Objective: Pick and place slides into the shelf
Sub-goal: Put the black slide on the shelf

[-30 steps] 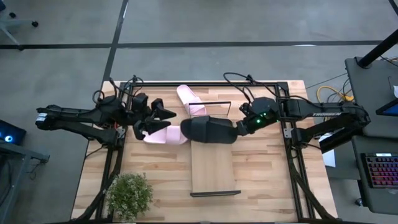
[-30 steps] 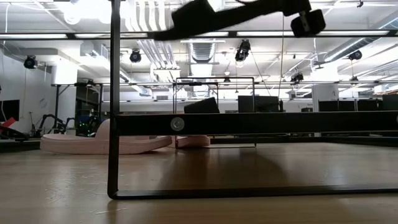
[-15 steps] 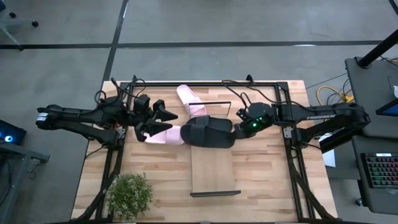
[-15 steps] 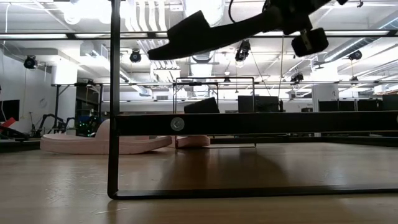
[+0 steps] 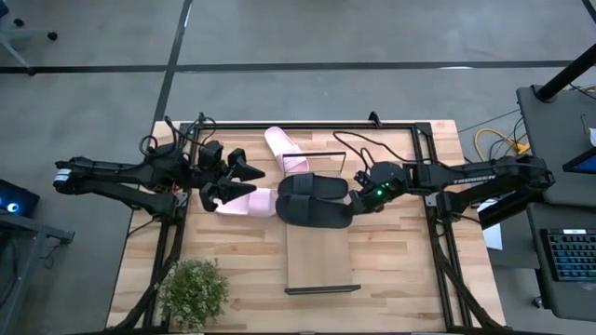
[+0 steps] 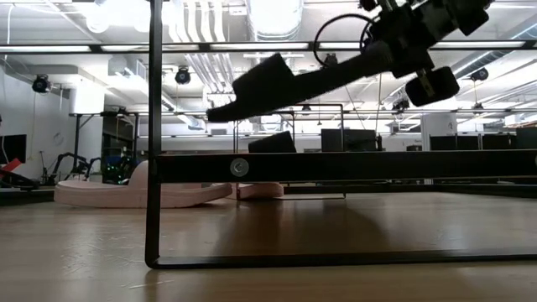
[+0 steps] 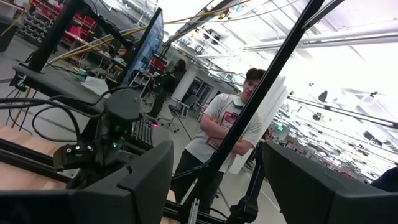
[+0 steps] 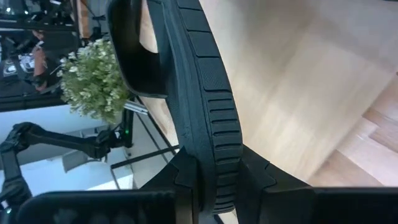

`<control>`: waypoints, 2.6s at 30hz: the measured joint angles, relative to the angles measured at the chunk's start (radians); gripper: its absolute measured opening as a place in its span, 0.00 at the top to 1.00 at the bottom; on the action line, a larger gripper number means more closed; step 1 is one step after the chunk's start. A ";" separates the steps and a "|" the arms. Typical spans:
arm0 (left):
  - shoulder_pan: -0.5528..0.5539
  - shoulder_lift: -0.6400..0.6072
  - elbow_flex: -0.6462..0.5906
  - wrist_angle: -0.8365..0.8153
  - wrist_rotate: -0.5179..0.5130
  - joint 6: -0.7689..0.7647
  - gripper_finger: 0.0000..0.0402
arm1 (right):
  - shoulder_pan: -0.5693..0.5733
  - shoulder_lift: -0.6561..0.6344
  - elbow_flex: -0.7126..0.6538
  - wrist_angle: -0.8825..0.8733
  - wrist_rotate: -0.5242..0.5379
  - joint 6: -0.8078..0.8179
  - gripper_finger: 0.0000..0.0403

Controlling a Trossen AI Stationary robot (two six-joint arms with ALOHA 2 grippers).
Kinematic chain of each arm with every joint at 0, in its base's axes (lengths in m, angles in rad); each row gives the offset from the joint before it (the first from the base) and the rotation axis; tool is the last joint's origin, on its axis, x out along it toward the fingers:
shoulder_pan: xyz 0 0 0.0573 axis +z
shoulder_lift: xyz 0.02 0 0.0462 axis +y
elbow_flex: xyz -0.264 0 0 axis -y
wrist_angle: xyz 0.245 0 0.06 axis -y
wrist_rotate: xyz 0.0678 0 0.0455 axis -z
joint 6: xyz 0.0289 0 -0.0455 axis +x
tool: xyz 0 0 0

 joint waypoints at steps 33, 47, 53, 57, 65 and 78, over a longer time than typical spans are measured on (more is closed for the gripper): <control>0.000 0.003 0.000 0.034 -0.005 -0.001 0.42 | -0.081 0.025 -0.119 0.080 -0.103 -0.026 0.88; 0.000 0.000 0.000 0.062 -0.004 -0.010 0.42 | -0.111 0.206 -0.121 0.253 -0.155 -0.026 0.88; -0.001 -0.001 0.001 0.060 -0.004 -0.011 0.42 | -0.142 0.161 -0.121 0.186 -0.158 -0.055 0.88; -0.001 0.001 0.001 0.060 -0.003 -0.011 0.42 | -0.159 0.134 -0.122 0.146 -0.157 -0.078 0.88; -0.001 0.002 0.001 0.060 0.000 -0.011 0.42 | -0.162 0.132 -0.125 0.144 -0.151 -0.079 0.88; 0.000 0.002 0.002 0.060 -0.001 -0.031 0.42 | -0.168 0.131 -0.166 0.149 -0.128 -0.079 0.88</control>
